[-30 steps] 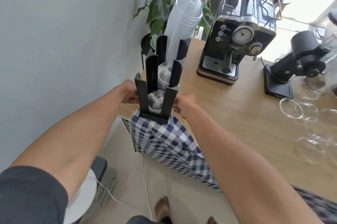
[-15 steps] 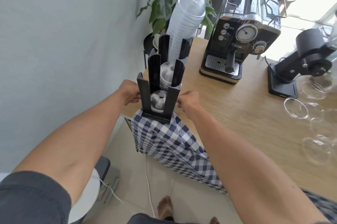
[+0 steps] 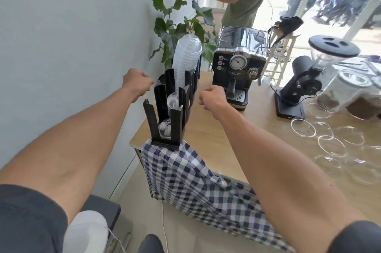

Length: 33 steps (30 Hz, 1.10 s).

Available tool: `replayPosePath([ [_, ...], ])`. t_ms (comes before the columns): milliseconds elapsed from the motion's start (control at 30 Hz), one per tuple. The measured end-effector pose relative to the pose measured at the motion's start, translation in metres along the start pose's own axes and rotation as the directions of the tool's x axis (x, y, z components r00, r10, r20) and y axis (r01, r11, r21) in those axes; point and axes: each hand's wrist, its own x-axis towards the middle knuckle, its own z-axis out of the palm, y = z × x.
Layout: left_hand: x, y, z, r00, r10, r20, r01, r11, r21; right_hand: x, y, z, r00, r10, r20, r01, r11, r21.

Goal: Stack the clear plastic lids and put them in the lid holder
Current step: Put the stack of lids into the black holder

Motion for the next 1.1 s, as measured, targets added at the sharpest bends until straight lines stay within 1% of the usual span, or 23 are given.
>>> replayPosePath([
  [167, -0.035, 0.039, 0.024, 0.994, 0.103, -0.028, -0.099, 0.99, 0.096, -0.011, 0.003, -0.042, 1.0, -0.017, -0.012, 0.017, 1.0, -0.008],
  [267, -0.059, 0.063, 0.054, 0.986, 0.167, -0.009, -0.164, 0.979, 0.117, -0.017, 0.014, -0.078, 0.999, -0.034, -0.042, 0.034, 0.999, -0.009],
  [367, -0.087, 0.083, 0.099, 0.978, 0.203, 0.055, -0.209, 0.969, 0.129, -0.022, 0.038, -0.122, 0.996, -0.039, -0.079, 0.037, 0.999, -0.029],
  [533, -0.139, 0.105, 0.187, 0.964, 0.212, 0.161, -0.234, 0.963, 0.134, -0.032, 0.094, -0.21, 0.993, -0.014, -0.115, 0.003, 0.995, -0.095],
  [667, -0.183, 0.119, 0.259, 0.957, 0.2, 0.21, -0.228, 0.966, 0.121, -0.033, 0.145, -0.274, 0.986, 0.0, -0.17, -0.027, 0.988, -0.155],
  [767, -0.213, 0.128, 0.312, 0.953, 0.182, 0.241, -0.213, 0.971, 0.106, -0.034, 0.184, -0.316, 0.988, 0.0, -0.157, -0.032, 0.979, -0.201],
  [967, -0.258, 0.142, 0.389, 0.913, 0.179, 0.368, -0.228, 0.969, 0.095, -0.041, 0.239, -0.384, 0.979, 0.059, -0.196, -0.097, 0.977, -0.189],
  [1100, -0.273, 0.15, 0.426, 0.891, 0.172, 0.42, -0.239, 0.964, 0.112, -0.044, 0.258, -0.415, 0.967, 0.088, -0.239, -0.13, 0.978, -0.166],
])
